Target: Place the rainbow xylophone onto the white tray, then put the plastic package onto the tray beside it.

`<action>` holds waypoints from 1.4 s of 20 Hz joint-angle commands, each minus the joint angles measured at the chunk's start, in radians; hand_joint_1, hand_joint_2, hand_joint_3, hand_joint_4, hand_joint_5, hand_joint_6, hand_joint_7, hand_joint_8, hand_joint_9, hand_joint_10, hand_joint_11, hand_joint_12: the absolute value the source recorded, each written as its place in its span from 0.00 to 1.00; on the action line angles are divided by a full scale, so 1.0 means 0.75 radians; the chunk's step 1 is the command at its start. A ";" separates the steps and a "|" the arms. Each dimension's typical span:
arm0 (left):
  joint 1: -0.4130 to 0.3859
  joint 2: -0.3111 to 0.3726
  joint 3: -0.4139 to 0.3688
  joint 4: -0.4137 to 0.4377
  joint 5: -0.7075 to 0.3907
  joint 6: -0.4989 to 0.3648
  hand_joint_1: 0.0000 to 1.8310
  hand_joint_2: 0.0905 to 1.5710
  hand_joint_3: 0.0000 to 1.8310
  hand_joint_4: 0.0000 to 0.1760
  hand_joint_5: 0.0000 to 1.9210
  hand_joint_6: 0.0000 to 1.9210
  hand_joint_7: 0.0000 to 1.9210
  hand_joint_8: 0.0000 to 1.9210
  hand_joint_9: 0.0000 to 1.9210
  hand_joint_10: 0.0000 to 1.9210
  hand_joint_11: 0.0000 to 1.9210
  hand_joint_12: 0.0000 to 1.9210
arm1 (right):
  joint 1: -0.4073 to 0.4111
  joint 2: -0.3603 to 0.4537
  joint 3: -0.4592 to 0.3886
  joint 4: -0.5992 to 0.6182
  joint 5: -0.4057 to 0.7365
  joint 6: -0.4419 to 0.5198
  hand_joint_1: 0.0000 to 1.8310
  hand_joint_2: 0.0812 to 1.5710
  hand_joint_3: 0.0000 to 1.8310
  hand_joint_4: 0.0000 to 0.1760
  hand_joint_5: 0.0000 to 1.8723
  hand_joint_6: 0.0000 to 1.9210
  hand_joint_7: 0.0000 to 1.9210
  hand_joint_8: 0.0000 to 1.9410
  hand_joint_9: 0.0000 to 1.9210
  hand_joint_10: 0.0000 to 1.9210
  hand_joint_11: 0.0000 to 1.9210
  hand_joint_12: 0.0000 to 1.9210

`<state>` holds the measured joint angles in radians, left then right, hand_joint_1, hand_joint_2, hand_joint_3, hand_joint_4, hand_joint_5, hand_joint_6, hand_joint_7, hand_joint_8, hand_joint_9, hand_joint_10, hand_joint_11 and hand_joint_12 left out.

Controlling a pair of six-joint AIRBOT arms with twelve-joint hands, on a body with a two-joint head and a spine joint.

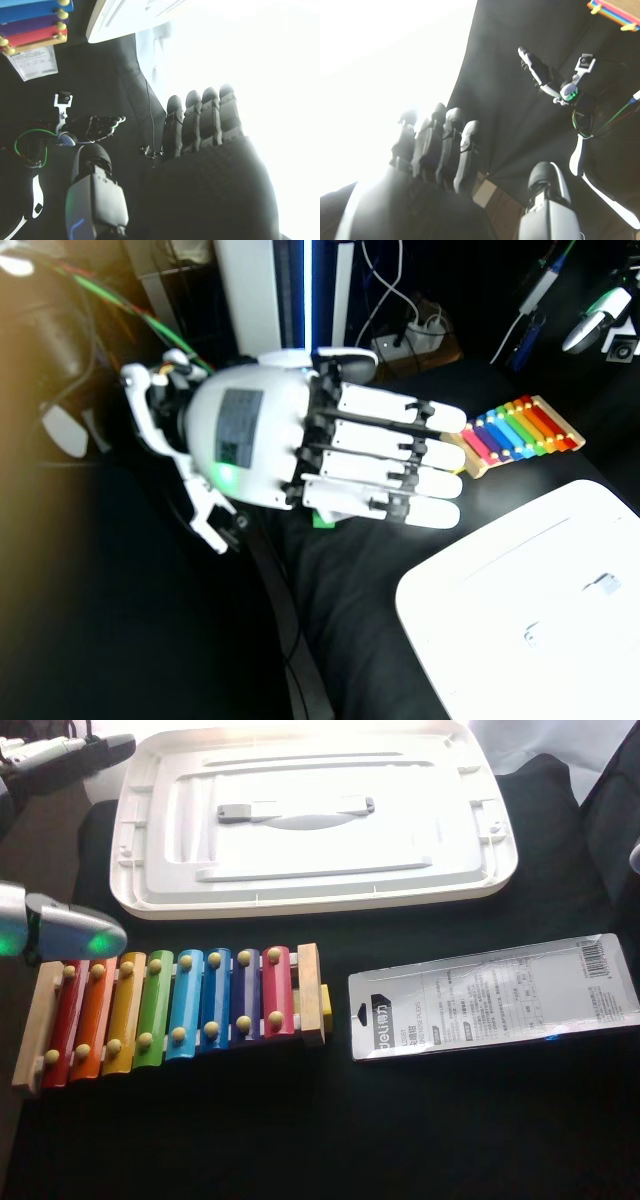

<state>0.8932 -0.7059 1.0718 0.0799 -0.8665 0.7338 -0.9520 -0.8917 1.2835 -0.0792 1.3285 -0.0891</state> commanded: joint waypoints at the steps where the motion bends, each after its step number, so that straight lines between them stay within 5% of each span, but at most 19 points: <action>1: -0.014 0.004 0.002 -0.031 -0.142 -0.012 0.36 0.53 0.00 0.00 0.00 0.00 0.07 0.00 0.11 0.01 0.00 0.42 | 0.010 -0.004 0.004 0.056 0.148 0.011 0.41 0.48 0.00 0.43 0.09 0.00 0.10 0.00 0.08 0.01 0.00 0.09; 8: -0.031 -0.001 0.003 0.086 -0.076 -0.092 0.37 0.52 0.00 0.00 0.00 0.00 0.07 0.00 0.11 0.00 0.00 0.42 | 0.010 -0.014 0.004 0.056 0.148 0.011 0.39 0.46 0.00 0.42 0.10 0.00 0.12 0.00 0.09 0.00 0.00 0.09; 9: -0.038 -0.006 0.005 0.136 -0.049 -0.129 0.41 0.49 0.00 0.00 0.00 0.00 0.05 0.00 0.06 0.01 0.00 0.24 | 0.010 -0.015 0.004 0.059 0.148 0.011 0.38 0.45 0.00 0.37 0.10 0.00 0.13 0.00 0.09 0.00 0.00 0.11; 11: -0.059 -0.018 0.012 0.258 0.006 -0.223 0.44 0.47 0.00 0.00 0.00 0.00 0.03 0.00 0.03 0.00 0.00 0.14 | 0.010 -0.016 0.004 0.060 0.149 0.011 0.39 0.42 0.00 0.42 0.11 0.00 0.13 0.00 0.10 0.00 0.00 0.12; 15: -0.161 -0.063 0.039 0.509 0.129 -0.407 0.43 0.44 0.00 0.00 0.00 0.00 0.00 0.00 0.00 0.00 0.00 0.10 | 0.010 -0.023 0.004 0.059 0.150 0.010 0.40 0.39 0.00 0.52 0.12 0.00 0.14 0.00 0.11 0.00 0.00 0.10; 18: -0.228 -0.112 0.058 0.667 0.191 -0.506 0.36 0.44 0.00 0.00 0.00 0.00 0.00 0.00 0.00 0.00 0.00 0.14 | 0.010 -0.031 0.005 0.059 0.151 0.010 0.39 0.39 0.00 0.52 0.11 0.00 0.14 0.00 0.11 0.00 0.00 0.10; 21: -0.308 -0.187 0.106 0.834 0.244 -0.637 0.33 0.43 0.00 0.00 0.00 0.00 0.00 0.00 0.00 0.00 0.00 0.02 | 0.010 -0.037 0.006 0.059 0.153 0.010 0.39 0.39 0.00 0.48 0.12 0.00 0.15 0.00 0.11 0.00 0.00 0.14; 28: -0.447 -0.316 0.192 1.181 0.327 -0.884 0.33 0.40 0.00 0.00 0.00 0.00 0.00 0.00 0.00 0.00 0.00 0.00 | 0.010 -0.051 0.013 0.056 0.161 0.010 0.39 0.42 0.00 0.51 0.12 0.00 0.13 0.00 0.10 0.00 0.00 0.19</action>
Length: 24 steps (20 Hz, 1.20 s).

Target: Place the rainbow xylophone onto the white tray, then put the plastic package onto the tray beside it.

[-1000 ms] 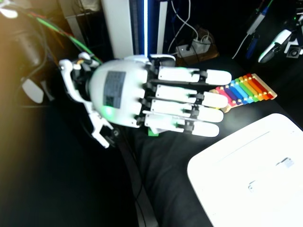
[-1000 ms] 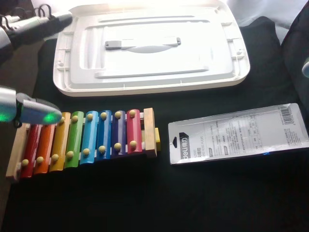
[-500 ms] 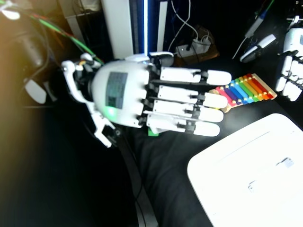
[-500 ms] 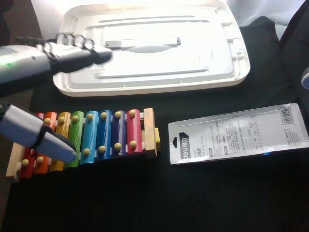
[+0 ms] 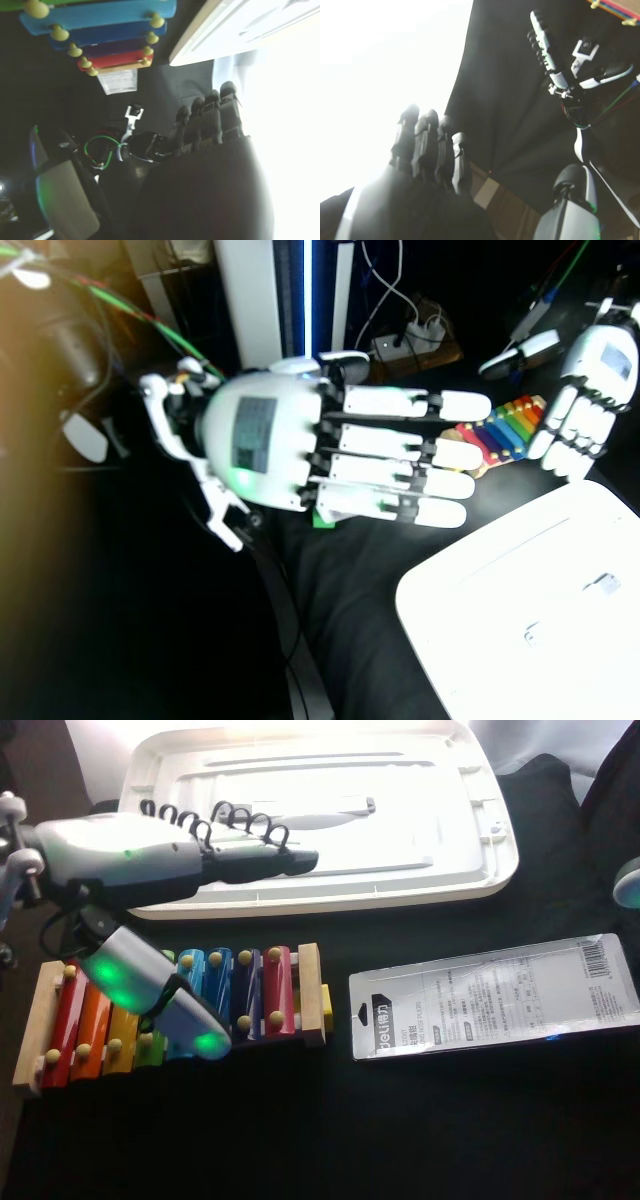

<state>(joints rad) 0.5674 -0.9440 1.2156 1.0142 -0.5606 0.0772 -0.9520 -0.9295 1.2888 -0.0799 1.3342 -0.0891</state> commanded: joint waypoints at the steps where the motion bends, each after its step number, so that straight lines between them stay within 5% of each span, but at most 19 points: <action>1: -0.021 -0.011 0.008 -0.031 -0.073 -0.037 0.33 0.39 0.00 0.00 0.00 0.00 0.00 0.00 0.00 0.00 0.00 0.00 | 0.010 -0.002 0.006 0.055 0.154 0.010 0.39 0.42 0.00 0.52 0.12 0.00 0.13 0.00 0.10 0.00 0.00 0.19; 9: -0.014 -0.062 0.039 0.116 -0.052 -0.167 0.29 0.39 0.00 0.00 0.00 0.00 0.00 0.00 0.00 0.00 0.02 0.01 | 0.010 -0.010 0.007 0.055 0.161 0.010 0.39 0.44 0.00 0.45 0.12 0.00 0.12 0.00 0.08 0.00 0.00 0.22; 11: 0.004 -0.065 0.039 0.124 -0.055 -0.179 0.29 0.38 0.00 0.11 0.00 0.00 0.00 0.00 0.00 0.00 0.02 0.01 | 0.010 -0.011 0.007 0.055 0.162 0.010 0.39 0.45 0.00 0.46 0.12 0.00 0.12 0.00 0.08 0.00 0.00 0.23; 13: 0.032 -0.065 0.039 0.130 -0.053 -0.194 0.27 0.38 0.00 0.02 0.00 0.00 0.00 0.00 0.00 0.00 0.03 0.02 | 0.009 -0.016 0.007 0.055 0.162 0.010 0.39 0.45 0.00 0.54 0.12 0.00 0.11 0.00 0.08 0.00 0.00 0.24; 17: 0.074 -0.066 0.041 0.123 -0.037 -0.204 0.23 0.39 0.00 0.00 0.00 0.00 0.00 0.00 0.01 0.00 0.05 0.03 | 0.009 -0.019 0.007 0.055 0.162 0.010 0.39 0.45 0.00 0.50 0.12 0.00 0.10 0.00 0.08 0.00 0.00 0.28; 19: 0.083 -0.073 0.044 0.127 -0.032 -0.208 0.23 0.38 0.00 0.13 0.00 0.00 0.00 0.00 0.01 0.00 0.06 0.04 | 0.009 -0.019 0.007 0.055 0.163 0.010 0.39 0.45 0.00 0.54 0.12 0.00 0.10 0.00 0.07 0.00 0.00 0.27; 20: 0.086 -0.075 0.044 0.132 -0.029 -0.210 0.23 0.38 0.00 0.11 0.00 0.00 0.00 0.00 0.01 0.00 0.06 0.04 | 0.009 -0.019 0.007 0.055 0.163 0.010 0.39 0.46 0.00 0.50 0.12 0.00 0.10 0.00 0.07 0.00 0.00 0.27; 21: 0.093 -0.076 0.044 0.137 -0.024 -0.213 0.24 0.37 0.00 0.23 0.00 0.00 0.00 0.00 0.01 0.00 0.06 0.04 | 0.009 -0.020 0.007 0.055 0.163 0.010 0.39 0.46 0.00 0.50 0.12 0.00 0.10 0.00 0.08 0.00 0.00 0.28; 23: 0.106 -0.077 0.044 0.138 -0.013 -0.214 0.25 0.38 0.00 0.20 0.00 0.00 0.00 0.00 0.01 0.00 0.06 0.04 | 0.009 -0.022 0.007 0.055 0.163 0.010 0.40 0.46 0.00 0.48 0.12 0.00 0.10 0.00 0.08 0.00 0.00 0.28; 24: 0.117 -0.077 0.045 0.142 0.001 -0.214 0.26 0.38 0.00 0.28 0.00 0.00 0.00 0.00 0.01 0.00 0.06 0.04 | 0.009 -0.024 0.007 0.055 0.164 0.010 0.39 0.47 0.00 0.46 0.12 0.00 0.09 0.00 0.08 0.00 0.00 0.27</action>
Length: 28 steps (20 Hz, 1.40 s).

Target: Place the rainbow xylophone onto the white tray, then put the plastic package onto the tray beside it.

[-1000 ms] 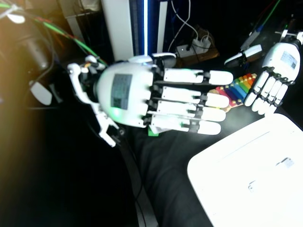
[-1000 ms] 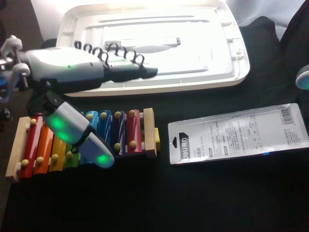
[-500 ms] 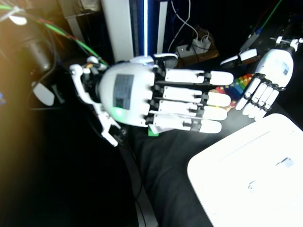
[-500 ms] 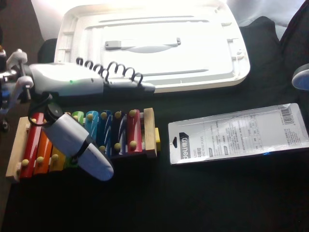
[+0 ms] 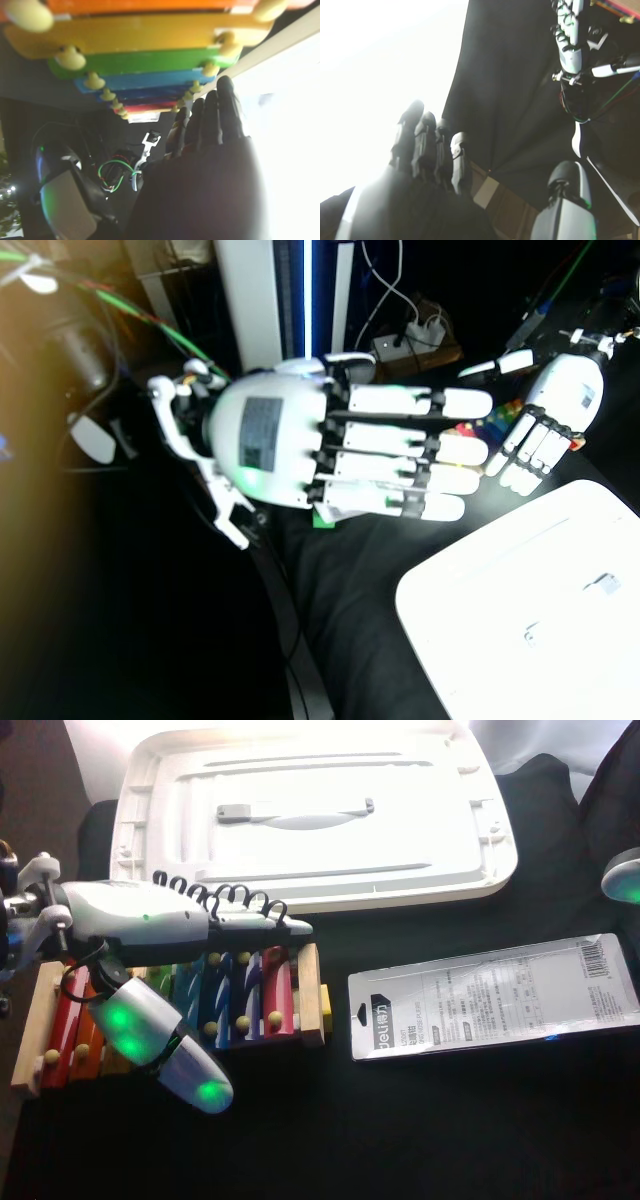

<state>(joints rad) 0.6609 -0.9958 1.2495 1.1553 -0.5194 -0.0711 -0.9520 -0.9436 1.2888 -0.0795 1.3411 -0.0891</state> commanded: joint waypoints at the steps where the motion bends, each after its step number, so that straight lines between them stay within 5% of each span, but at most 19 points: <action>1: -0.002 -0.008 0.000 -0.041 -0.043 -0.016 0.26 0.38 0.00 0.30 0.00 0.00 0.00 0.00 0.01 0.00 0.07 0.05 | 0.009 -0.006 0.007 0.054 0.155 0.010 0.39 0.47 0.00 0.45 0.13 0.00 0.10 0.00 0.08 0.00 0.00 0.27; 3: 0.015 -0.024 0.015 -0.025 0.002 -0.016 0.27 0.38 0.00 0.33 0.00 0.00 0.00 0.00 0.02 0.00 0.09 0.06 | 0.009 -0.008 0.007 0.051 0.158 0.010 0.38 0.46 0.00 0.41 0.12 0.00 0.09 0.00 0.08 0.00 0.00 0.29; 5: 0.033 -0.042 0.038 -0.026 0.034 -0.016 0.30 0.40 0.00 0.17 0.00 0.00 0.00 0.00 0.02 0.00 0.07 0.06 | 0.009 -0.008 0.005 0.048 0.161 0.010 0.37 0.44 0.00 0.43 0.12 0.00 0.09 0.00 0.08 0.00 0.00 0.31; 7: 0.048 -0.052 0.046 -0.020 0.065 -0.016 0.34 0.40 0.00 0.13 0.00 0.00 0.00 0.00 0.02 0.00 0.05 0.05 | 0.009 -0.008 0.003 0.045 0.165 0.010 0.37 0.45 0.00 0.38 0.12 0.00 0.09 0.00 0.08 0.00 0.00 0.30; 11: 0.067 -0.077 0.065 -0.010 0.100 -0.016 0.52 0.41 0.01 0.19 0.00 0.00 0.07 0.01 0.09 0.02 0.10 0.09 | 0.009 -0.008 0.002 0.043 0.169 0.010 0.38 0.44 0.00 0.31 0.12 0.00 0.08 0.00 0.08 0.00 0.00 0.33; 13: 0.076 -0.092 0.072 0.003 0.115 -0.016 0.63 0.49 0.01 0.49 0.00 0.00 0.09 0.00 0.12 0.01 0.12 0.11 | 0.009 -0.008 0.002 0.042 0.172 0.010 0.38 0.44 0.00 0.35 0.12 0.00 0.08 0.00 0.09 0.00 0.00 0.32; 14: 0.082 -0.102 0.078 0.009 0.121 -0.016 0.65 0.51 0.00 0.47 0.00 0.00 0.10 0.00 0.14 0.00 0.13 0.18 | 0.009 -0.008 0.001 0.042 0.175 0.010 0.38 0.44 0.00 0.38 0.12 0.00 0.09 0.00 0.09 0.00 0.00 0.32; 15: 0.085 -0.106 0.080 0.009 0.125 -0.016 0.69 0.53 0.00 0.35 0.01 0.00 0.12 0.00 0.16 0.00 0.10 0.25 | 0.009 -0.007 0.000 0.041 0.176 0.010 0.38 0.44 0.00 0.38 0.12 0.00 0.09 0.00 0.09 0.00 0.00 0.33; 18: 0.089 -0.121 0.089 0.033 0.148 -0.016 0.78 0.61 0.00 0.49 0.06 0.00 0.18 0.00 0.22 0.00 0.06 0.40 | 0.009 -0.006 -0.001 0.040 0.181 0.010 0.39 0.44 0.00 0.50 0.13 0.00 0.09 0.00 0.10 0.00 0.00 0.33; 19: 0.096 -0.127 0.091 0.037 0.152 -0.016 0.80 0.62 0.00 0.38 0.12 0.01 0.22 0.00 0.26 0.01 0.09 0.43 | 0.009 -0.007 -0.002 0.040 0.183 0.010 0.39 0.44 0.00 0.49 0.13 0.00 0.10 0.00 0.10 0.00 0.00 0.33; 20: 0.100 -0.129 0.091 0.037 0.153 -0.016 0.84 0.62 0.00 0.00 0.21 0.01 0.30 0.01 0.37 0.04 0.18 0.47 | 0.009 -0.008 -0.002 0.040 0.183 0.010 0.40 0.45 0.00 0.47 0.13 0.00 0.10 0.00 0.10 0.01 0.00 0.33; 21: 0.102 -0.130 0.090 0.037 0.150 -0.016 0.87 0.67 0.00 0.00 0.25 0.01 0.35 0.02 0.41 0.54 0.21 0.52 | 0.009 -0.008 -0.002 0.040 0.185 0.010 0.39 0.45 0.00 0.49 0.13 0.00 0.10 0.00 0.11 0.01 0.00 0.33; 22: 0.103 -0.130 0.089 0.035 0.146 -0.016 0.82 0.74 0.00 0.00 0.31 0.04 0.33 0.61 0.41 0.69 0.24 0.57 | 0.009 -0.008 -0.003 0.040 0.186 0.010 0.39 0.45 0.00 0.49 0.14 0.00 0.11 0.00 0.11 0.01 0.00 0.34; 23: 0.104 -0.130 0.087 0.033 0.142 -0.016 0.80 0.76 0.00 0.00 0.33 0.07 0.32 0.75 0.38 0.76 0.23 0.62 | 0.009 -0.008 -0.004 0.040 0.187 0.010 0.39 0.45 0.00 0.52 0.14 0.00 0.11 0.00 0.11 0.01 0.00 0.34; 25: 0.104 -0.127 0.081 0.028 0.127 -0.016 0.80 0.77 0.00 0.00 0.28 0.28 0.32 0.77 0.38 0.77 0.25 0.68 | 0.009 -0.007 -0.004 0.039 0.190 0.010 0.39 0.45 0.00 0.51 0.14 0.00 0.11 0.01 0.12 0.01 0.00 0.34; 26: 0.104 -0.126 0.080 0.025 0.123 -0.016 0.74 0.79 0.00 0.00 0.26 0.68 0.35 0.77 0.39 0.77 0.28 0.70 | 0.009 -0.007 -0.005 0.039 0.191 0.010 0.39 0.47 0.00 0.48 0.14 0.00 0.11 0.00 0.12 0.01 0.00 0.34; 28: 0.104 -0.121 0.080 0.004 0.113 -0.016 0.72 0.80 0.00 0.00 0.27 0.79 0.35 0.76 0.39 0.78 0.28 0.70 | 0.009 -0.007 -0.005 0.039 0.194 0.010 0.39 0.47 0.00 0.51 0.14 0.00 0.11 0.00 0.12 0.01 0.00 0.35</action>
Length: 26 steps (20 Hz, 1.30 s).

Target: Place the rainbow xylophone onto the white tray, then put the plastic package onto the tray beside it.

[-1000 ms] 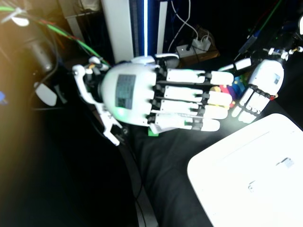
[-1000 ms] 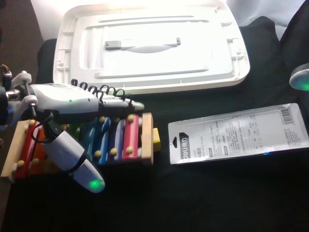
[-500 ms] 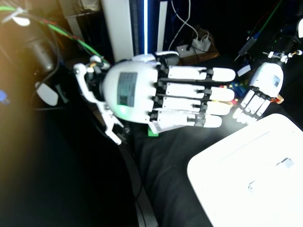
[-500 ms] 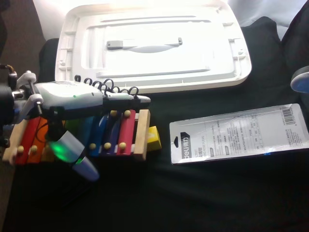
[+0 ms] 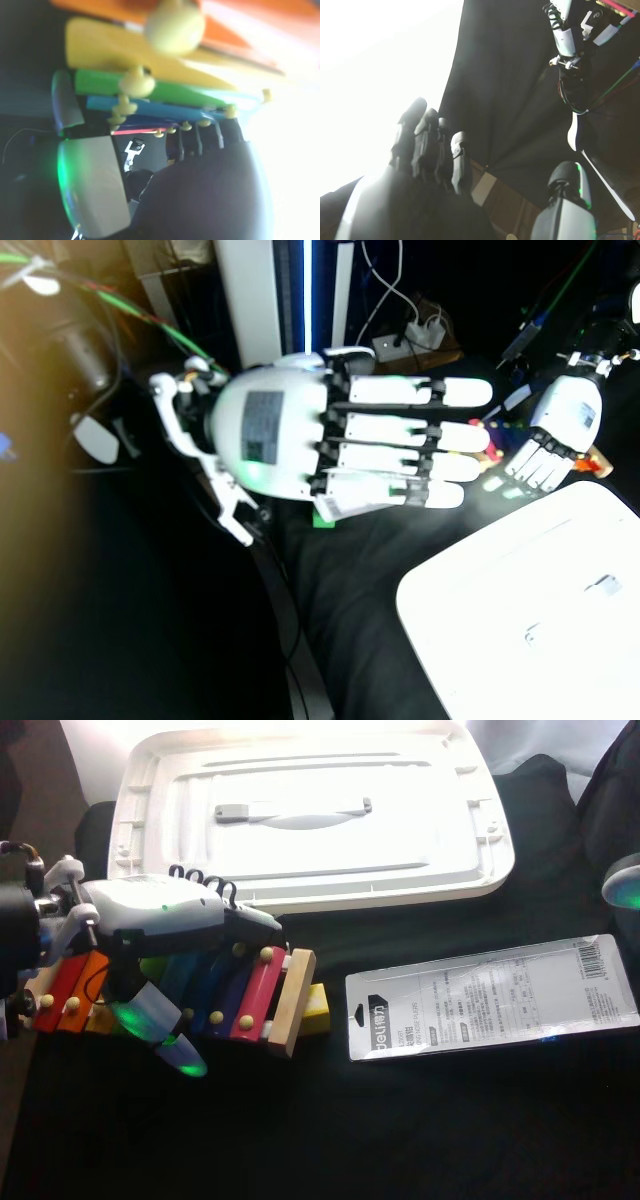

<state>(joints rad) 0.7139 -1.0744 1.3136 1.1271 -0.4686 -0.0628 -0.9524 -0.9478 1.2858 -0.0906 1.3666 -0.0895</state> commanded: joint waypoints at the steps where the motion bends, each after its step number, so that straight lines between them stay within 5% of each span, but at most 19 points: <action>1: 0.033 -0.013 -0.005 0.034 0.041 -0.028 0.72 0.80 0.00 0.00 0.27 0.79 0.35 0.76 0.39 0.77 0.28 0.69 | 0.010 -0.001 -0.002 0.053 0.160 0.010 0.38 0.47 0.00 0.51 0.14 0.00 0.12 0.00 0.12 0.01 0.00 0.36; 2: 0.033 -0.009 -0.006 0.024 0.034 -0.028 0.63 0.81 0.00 0.00 0.30 0.79 0.37 0.76 0.33 0.63 0.28 0.69 | 0.010 -0.001 -0.002 0.053 0.160 0.010 0.38 0.47 0.00 0.47 0.14 0.00 0.12 0.00 0.12 0.00 0.00 0.36; 4: 0.033 0.003 -0.013 0.005 0.018 -0.027 0.61 0.82 0.00 0.03 0.30 0.80 0.36 0.77 0.34 0.60 0.31 0.70 | 0.010 -0.001 -0.002 0.053 0.161 0.010 0.40 0.48 0.01 0.42 0.14 0.00 0.12 0.00 0.12 0.00 0.00 0.36; 5: 0.033 0.008 -0.015 -0.001 0.012 -0.027 0.61 0.82 0.00 0.04 0.30 0.80 0.36 0.78 0.34 0.61 0.32 0.71 | 0.010 -0.001 -0.002 0.053 0.161 0.010 0.40 0.48 0.00 0.37 0.14 0.00 0.12 0.00 0.13 0.00 0.00 0.37; 6: 0.033 0.015 -0.019 -0.011 0.007 -0.024 0.69 0.80 0.00 0.00 0.30 0.79 0.34 0.77 0.39 0.73 0.34 0.72 | 0.010 -0.001 -0.002 0.053 0.161 0.010 0.40 0.49 0.00 0.39 0.14 0.00 0.12 0.00 0.13 0.00 0.00 0.37; 7: 0.032 0.023 -0.023 -0.025 0.004 -0.011 0.62 0.82 0.00 0.00 0.30 0.80 0.35 0.79 0.35 0.70 0.34 0.74 | 0.010 -0.001 -0.002 0.053 0.161 0.010 0.41 0.49 0.00 0.39 0.14 0.00 0.12 0.00 0.13 0.00 0.00 0.37; 10: 0.015 0.052 -0.037 -0.058 0.000 0.026 0.71 0.80 0.00 0.00 0.31 0.78 0.31 0.79 0.38 0.81 0.31 0.80 | 0.010 0.000 -0.001 0.053 0.161 0.010 0.39 0.49 0.00 0.35 0.14 0.00 0.12 0.00 0.13 0.00 0.00 0.39; 13: -0.019 0.083 -0.051 -0.058 -0.009 0.036 0.71 0.81 0.00 0.00 0.30 0.81 0.32 0.79 0.37 0.80 0.32 0.80 | 0.010 0.000 -0.001 0.053 0.161 0.010 0.38 0.48 0.00 0.40 0.14 0.00 0.12 0.00 0.14 0.00 0.00 0.38; 17: -0.091 0.135 -0.071 -0.071 -0.064 0.040 0.60 0.83 0.00 0.07 0.29 0.83 0.35 0.79 0.28 0.75 0.24 0.81 | 0.010 0.001 -0.001 0.053 0.161 0.010 0.40 0.49 0.00 0.31 0.15 0.00 0.13 0.00 0.14 0.00 0.00 0.36; 20: -0.148 0.164 -0.075 -0.064 -0.084 0.041 0.61 0.82 0.00 0.06 0.30 0.83 0.36 0.77 0.29 0.72 0.24 0.78 | 0.010 0.001 -0.001 0.053 0.161 0.010 0.41 0.49 0.00 0.38 0.15 0.00 0.14 0.00 0.15 0.00 0.00 0.39; 21: -0.181 0.172 -0.074 -0.053 -0.085 0.041 0.69 0.81 0.00 0.00 0.28 0.83 0.34 0.79 0.33 0.79 0.24 0.79 | 0.010 0.001 -0.001 0.053 0.161 0.010 0.41 0.48 0.00 0.43 0.15 0.00 0.14 0.00 0.15 0.00 0.00 0.40; 26: -0.366 0.182 -0.057 0.045 -0.064 0.042 0.72 0.80 0.00 0.00 0.26 0.80 0.35 0.78 0.38 0.81 0.29 0.85 | 0.010 0.000 0.000 0.054 0.161 0.010 0.39 0.49 0.00 0.40 0.16 0.00 0.15 0.00 0.16 0.00 0.00 0.44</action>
<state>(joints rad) 0.4400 -0.9424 1.2709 1.1969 -0.4759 -0.0299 -0.9524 -0.9474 1.2854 -0.0944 1.3720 -0.0895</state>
